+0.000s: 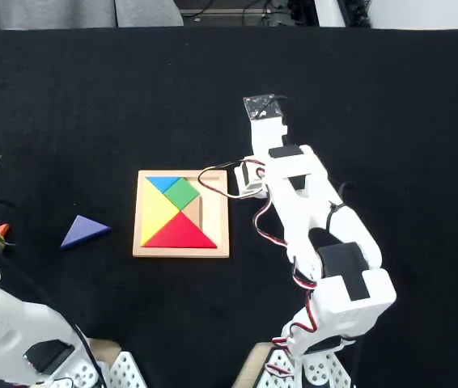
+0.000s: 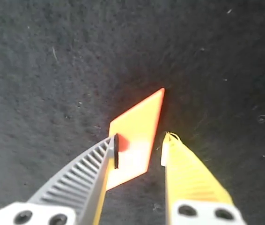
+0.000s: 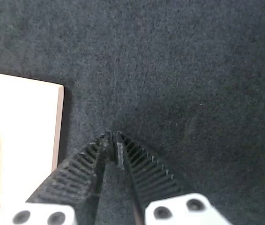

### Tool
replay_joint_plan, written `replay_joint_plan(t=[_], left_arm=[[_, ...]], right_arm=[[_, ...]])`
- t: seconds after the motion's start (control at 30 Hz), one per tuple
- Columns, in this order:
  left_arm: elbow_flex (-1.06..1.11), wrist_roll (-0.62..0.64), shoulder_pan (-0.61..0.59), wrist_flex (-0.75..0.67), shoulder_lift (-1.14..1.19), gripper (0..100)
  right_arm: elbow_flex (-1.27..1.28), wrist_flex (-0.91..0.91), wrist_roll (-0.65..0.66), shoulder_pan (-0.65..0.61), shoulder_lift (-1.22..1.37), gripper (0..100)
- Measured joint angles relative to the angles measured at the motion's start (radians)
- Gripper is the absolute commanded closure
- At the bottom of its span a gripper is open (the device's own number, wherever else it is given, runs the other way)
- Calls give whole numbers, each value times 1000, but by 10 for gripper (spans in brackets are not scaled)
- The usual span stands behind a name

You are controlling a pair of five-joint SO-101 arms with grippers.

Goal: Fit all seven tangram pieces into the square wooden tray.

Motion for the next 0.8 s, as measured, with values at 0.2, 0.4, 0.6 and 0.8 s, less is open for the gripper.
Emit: replay_joint_plan(t=[0.2,0.4,0.6,0.8], left_arm=[[-9,-52,-18,-2,43,828],[-89,-51,-38,2,160,828],[-123,-51,-44,5,195,828],[-166,-11,-57,8,189,827]], right_arm=[[0,0,0,0,0,987],[0,0,0,0,0,987],[0,0,0,0,0,987],[0,0,0,0,0,987]])
